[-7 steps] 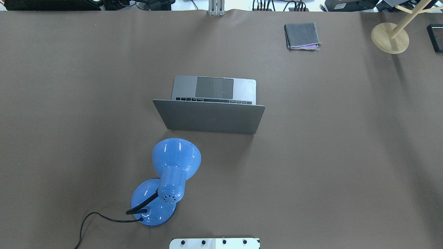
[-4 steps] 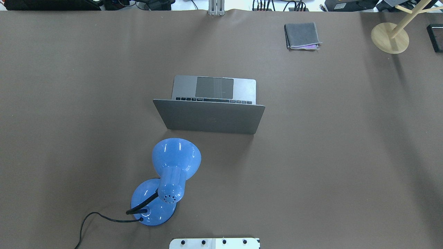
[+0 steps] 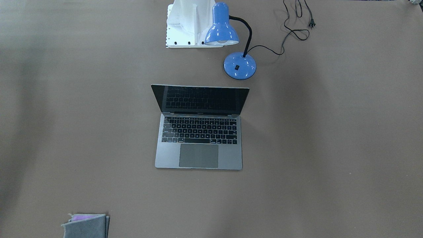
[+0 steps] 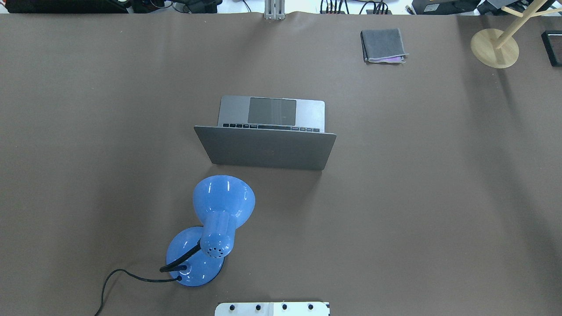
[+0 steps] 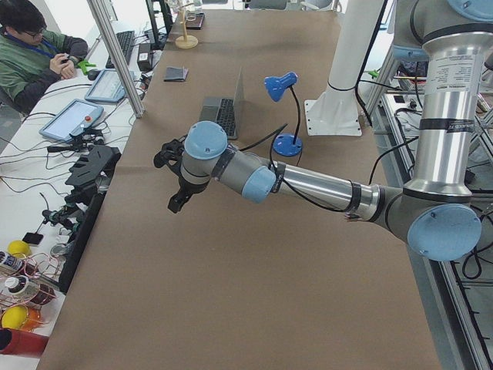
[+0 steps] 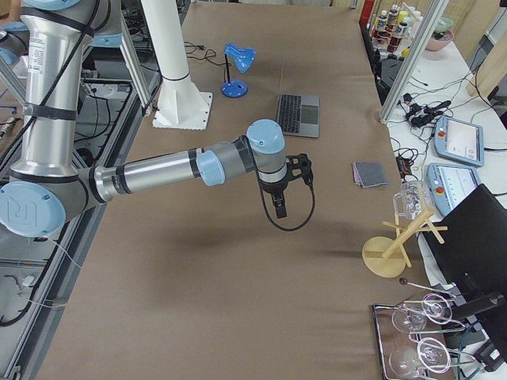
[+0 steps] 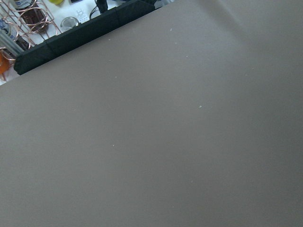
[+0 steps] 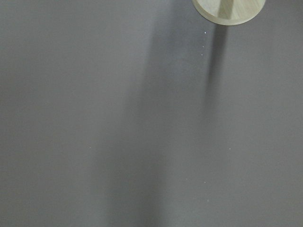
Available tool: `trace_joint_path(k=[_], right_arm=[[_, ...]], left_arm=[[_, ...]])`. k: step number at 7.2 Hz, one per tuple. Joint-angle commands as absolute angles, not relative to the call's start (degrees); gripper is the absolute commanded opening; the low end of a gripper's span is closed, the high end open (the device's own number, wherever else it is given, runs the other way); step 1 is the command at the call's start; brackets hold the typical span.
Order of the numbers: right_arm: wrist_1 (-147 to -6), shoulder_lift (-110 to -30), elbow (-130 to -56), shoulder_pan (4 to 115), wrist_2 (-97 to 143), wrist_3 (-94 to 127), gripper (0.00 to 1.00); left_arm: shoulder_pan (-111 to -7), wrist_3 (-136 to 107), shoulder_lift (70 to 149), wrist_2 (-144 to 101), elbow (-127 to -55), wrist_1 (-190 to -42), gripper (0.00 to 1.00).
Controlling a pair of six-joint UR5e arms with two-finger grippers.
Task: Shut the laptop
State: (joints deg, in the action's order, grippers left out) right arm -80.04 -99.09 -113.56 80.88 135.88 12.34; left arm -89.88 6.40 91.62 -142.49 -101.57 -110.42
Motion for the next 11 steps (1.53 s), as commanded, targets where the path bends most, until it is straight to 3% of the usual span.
trace_joint_path(k=[1,3,4,5,6,7,9,11], right_arm=[[-69.8,-99.0,-113.4,74.9,136.1,28.6,0.99],[-54.8,-99.0,-113.9,66.3,132.7,49.8,0.93],[-53.1,-98.9,-116.2,62.7,132.6,57.4,0.70],[-53.1,-99.1,-119.8,59.8,131.9,65.5,0.37],[-53.1,-98.9,-121.9,56.2,130.4,70.2,0.10],[-53.1,-99.0,-123.0,53.2,128.9,70.7,0.00],[-53.2,-98.0,-126.5,46.4,123.1,78.6,0.00],[-53.3,-91.4,-126.5,39.0,115.4,86.3,0.00]], left_arm=[[-85.2,1.8,92.4,-144.4,-101.4,-114.3,0.98],[-78.1,-10.7,92.5,-147.9,-102.0,-118.6,0.98],[-75.1,-18.9,93.0,-147.9,-101.5,-124.0,0.95],[-70.8,-26.7,93.0,-148.1,-101.9,-128.5,0.66],[-66.1,-37.7,93.1,-147.9,-101.9,-135.2,0.18],[-62.9,-47.7,93.3,-147.6,-101.3,-142.9,0.00],[-56.8,-59.8,93.9,-147.4,-101.4,-150.3,0.00],[-52.5,-73.1,99.3,-146.4,-101.3,-154.1,0.00]])
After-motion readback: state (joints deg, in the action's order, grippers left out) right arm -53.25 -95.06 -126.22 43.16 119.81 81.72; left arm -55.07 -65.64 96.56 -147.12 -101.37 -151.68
